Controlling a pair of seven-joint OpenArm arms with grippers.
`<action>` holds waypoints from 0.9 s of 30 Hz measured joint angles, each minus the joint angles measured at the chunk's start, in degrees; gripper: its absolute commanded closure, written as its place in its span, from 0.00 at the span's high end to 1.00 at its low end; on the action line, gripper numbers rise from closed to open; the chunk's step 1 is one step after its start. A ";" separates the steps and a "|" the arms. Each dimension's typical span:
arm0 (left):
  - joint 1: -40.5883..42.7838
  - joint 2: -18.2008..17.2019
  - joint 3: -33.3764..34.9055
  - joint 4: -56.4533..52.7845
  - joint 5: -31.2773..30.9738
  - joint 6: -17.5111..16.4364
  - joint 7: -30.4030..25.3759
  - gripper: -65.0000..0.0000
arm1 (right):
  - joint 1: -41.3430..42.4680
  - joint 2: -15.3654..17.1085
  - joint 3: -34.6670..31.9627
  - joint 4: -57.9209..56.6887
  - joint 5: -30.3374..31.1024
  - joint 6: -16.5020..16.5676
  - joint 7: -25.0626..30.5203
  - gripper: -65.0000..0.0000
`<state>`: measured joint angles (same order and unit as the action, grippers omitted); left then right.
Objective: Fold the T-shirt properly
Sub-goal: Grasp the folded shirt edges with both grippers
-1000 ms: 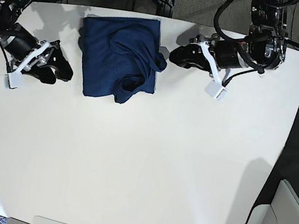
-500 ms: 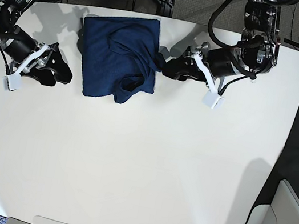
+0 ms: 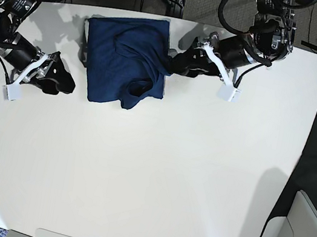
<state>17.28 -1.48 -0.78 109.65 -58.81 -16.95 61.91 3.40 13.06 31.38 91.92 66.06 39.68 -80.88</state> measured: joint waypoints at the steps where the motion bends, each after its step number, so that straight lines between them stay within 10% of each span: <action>1: 0.00 0.00 -0.09 0.00 1.64 0.22 -1.68 0.38 | 0.28 0.11 -0.09 -0.13 -1.07 0.00 -0.13 0.57; 10: 1.11 0.02 0.35 0.00 14.99 0.24 -4.85 0.38 | 0.68 3.32 -12.83 4.72 -6.58 0.07 0.26 0.57; 27: 1.09 -2.23 0.50 -3.98 15.56 0.09 0.46 0.38 | 7.72 5.42 -25.92 4.72 -16.94 0.04 0.55 0.34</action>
<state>18.37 -3.70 -0.27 105.67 -43.24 -16.86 62.37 11.11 18.48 5.45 96.64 49.12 39.72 -80.34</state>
